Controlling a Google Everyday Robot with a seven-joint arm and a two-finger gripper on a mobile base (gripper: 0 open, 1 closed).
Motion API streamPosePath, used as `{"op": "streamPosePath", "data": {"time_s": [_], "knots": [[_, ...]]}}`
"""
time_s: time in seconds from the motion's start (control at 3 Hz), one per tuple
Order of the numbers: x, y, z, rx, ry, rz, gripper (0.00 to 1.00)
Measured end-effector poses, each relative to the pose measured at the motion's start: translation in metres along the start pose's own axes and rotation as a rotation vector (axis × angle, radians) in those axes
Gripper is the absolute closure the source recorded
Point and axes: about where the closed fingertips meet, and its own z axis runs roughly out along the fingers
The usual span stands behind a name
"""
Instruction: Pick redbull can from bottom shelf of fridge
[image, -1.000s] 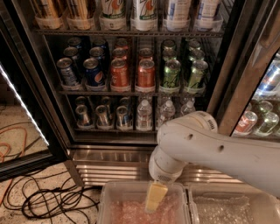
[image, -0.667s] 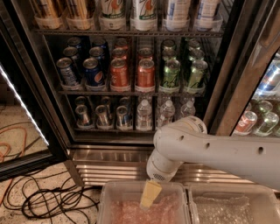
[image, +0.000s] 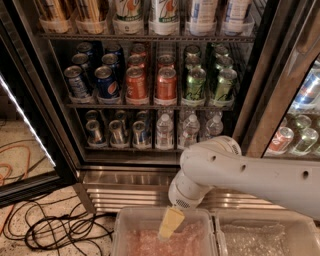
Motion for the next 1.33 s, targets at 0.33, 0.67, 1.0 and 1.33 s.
{"op": "streamPosePath", "data": {"time_s": [0.33, 0.67, 1.0, 1.33], "knots": [[-0.023, -0.002, 0.02, 0.024, -0.059, -0.016, 0.0], [-0.06, -0.031, 0.034, 0.06, -0.136, 0.112, 0.0], [-0.088, -0.052, 0.041, 0.062, -0.17, 0.256, 0.0], [-0.09, -0.052, 0.042, 0.057, -0.17, 0.296, 0.0]]}}
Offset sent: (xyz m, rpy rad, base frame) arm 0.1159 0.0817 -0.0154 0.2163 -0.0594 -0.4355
